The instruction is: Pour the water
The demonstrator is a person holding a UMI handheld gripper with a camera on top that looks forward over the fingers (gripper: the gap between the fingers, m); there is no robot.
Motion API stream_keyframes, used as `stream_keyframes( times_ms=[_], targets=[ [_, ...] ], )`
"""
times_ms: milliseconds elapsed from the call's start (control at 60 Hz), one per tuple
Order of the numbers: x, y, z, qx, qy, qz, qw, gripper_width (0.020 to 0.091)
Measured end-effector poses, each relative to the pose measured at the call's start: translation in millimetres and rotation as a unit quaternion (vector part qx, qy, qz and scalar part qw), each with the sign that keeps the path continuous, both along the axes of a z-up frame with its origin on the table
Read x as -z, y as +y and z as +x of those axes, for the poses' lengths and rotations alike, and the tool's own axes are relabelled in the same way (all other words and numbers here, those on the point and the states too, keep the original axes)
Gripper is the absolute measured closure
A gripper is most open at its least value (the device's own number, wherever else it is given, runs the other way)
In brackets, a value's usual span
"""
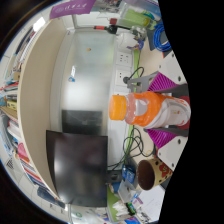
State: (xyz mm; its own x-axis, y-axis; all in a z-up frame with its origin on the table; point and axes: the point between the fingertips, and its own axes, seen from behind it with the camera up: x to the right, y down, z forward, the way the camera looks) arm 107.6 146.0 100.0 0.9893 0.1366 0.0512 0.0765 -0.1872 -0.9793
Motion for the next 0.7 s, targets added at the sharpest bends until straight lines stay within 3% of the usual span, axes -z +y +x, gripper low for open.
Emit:
stream_keyframes(
  times_ms=[50, 117, 167, 350, 700],
  targets=[
    [2.9, -1.7, 0.7, 0.000, -0.003, -0.012, 1.000, 0.0525],
    [6.7, -8.8, 4.3, 0.008, -0.005, -0.037, 0.999, 0.0311],
    [3.6, -17.9, 6.0, 0.015, -0.006, -0.043, 0.999, 0.0230],
    [-17.6, -91.2, 9.9, 0.052, -0.014, -0.098, 0.994, 0.0246],
    [-142.7, -202.1, -45.8, 0.087, 0.003, -0.096, 0.992, 0.0242]
  ],
)
